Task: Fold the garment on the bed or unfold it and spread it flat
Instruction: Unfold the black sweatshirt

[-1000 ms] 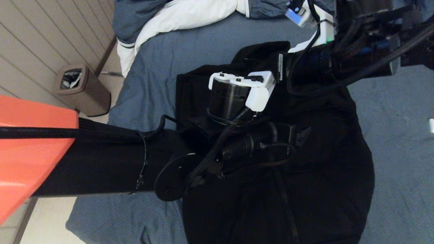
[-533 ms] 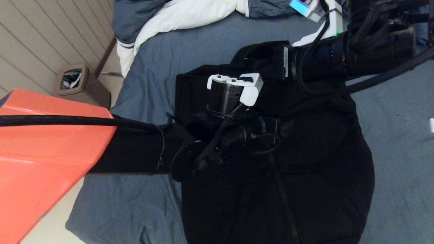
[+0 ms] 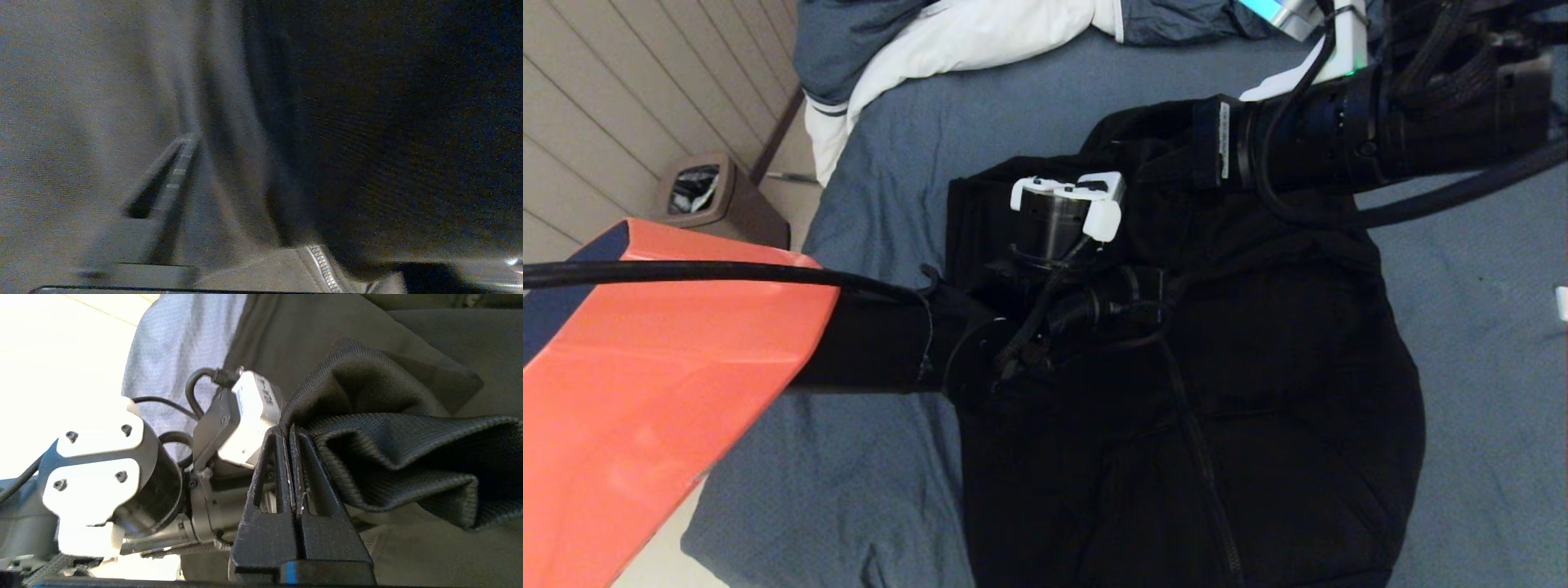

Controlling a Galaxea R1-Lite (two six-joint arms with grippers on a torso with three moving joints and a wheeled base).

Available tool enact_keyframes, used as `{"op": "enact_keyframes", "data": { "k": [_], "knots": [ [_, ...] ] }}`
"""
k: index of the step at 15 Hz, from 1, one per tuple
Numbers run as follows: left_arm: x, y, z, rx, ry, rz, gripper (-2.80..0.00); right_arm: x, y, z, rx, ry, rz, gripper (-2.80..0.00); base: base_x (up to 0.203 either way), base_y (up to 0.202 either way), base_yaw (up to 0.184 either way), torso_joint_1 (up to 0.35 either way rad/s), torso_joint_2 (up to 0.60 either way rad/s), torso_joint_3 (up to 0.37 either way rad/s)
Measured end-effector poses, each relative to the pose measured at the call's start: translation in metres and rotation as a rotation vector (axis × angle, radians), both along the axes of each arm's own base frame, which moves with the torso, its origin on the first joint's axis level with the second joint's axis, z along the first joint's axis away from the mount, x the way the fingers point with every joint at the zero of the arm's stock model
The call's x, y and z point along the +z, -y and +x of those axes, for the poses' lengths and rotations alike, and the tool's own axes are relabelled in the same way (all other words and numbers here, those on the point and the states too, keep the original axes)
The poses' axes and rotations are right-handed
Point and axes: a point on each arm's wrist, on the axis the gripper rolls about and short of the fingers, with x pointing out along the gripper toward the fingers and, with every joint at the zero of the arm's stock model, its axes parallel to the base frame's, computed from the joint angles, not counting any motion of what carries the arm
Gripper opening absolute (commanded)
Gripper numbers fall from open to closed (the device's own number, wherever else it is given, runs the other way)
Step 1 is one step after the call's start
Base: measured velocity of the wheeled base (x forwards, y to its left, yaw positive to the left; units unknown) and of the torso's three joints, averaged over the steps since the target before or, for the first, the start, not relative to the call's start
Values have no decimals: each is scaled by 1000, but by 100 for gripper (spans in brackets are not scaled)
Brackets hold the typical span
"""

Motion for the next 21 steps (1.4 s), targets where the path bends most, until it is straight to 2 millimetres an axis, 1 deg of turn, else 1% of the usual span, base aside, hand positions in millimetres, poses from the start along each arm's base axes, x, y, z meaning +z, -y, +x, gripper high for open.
{"op": "enact_keyframes", "data": {
  "k": [5, 12, 15, 17, 18, 21],
  "knots": [
    [3, 0, 0, 3, -6, -3, -280, -4, -2, -1, 9, -12, -11, -280, 0, 0, 0, 0, 0, 0],
    [9, -3, 0, 7, 2, -16, -280, -4, -2, -2, 4, -10, -13, -280, 0, 0, 0, 0, 0, 0],
    [19, -13, 4, 29, 18, -32, -280, -1, 6, 0, -39, 4, -13, -280, 0, 0, 0, 0, 0, 0],
    [27, -22, 11, 53, 31, -47, -280, 6, 23, 3, -107, 30, -9, -280, 0, 0, 0, 0, 0, 0],
    [29, -23, 12, 57, 34, -50, -280, 9, 30, 1, -128, 40, -8, 0, 0, 0, 0, 0, 0, 0],
    [28, -25, 14, 62, 32, -47, -280, 10, 36, -4, -144, 53, -12, 0, 0, 0, 0, 0, 0, 0]
  ]
}}
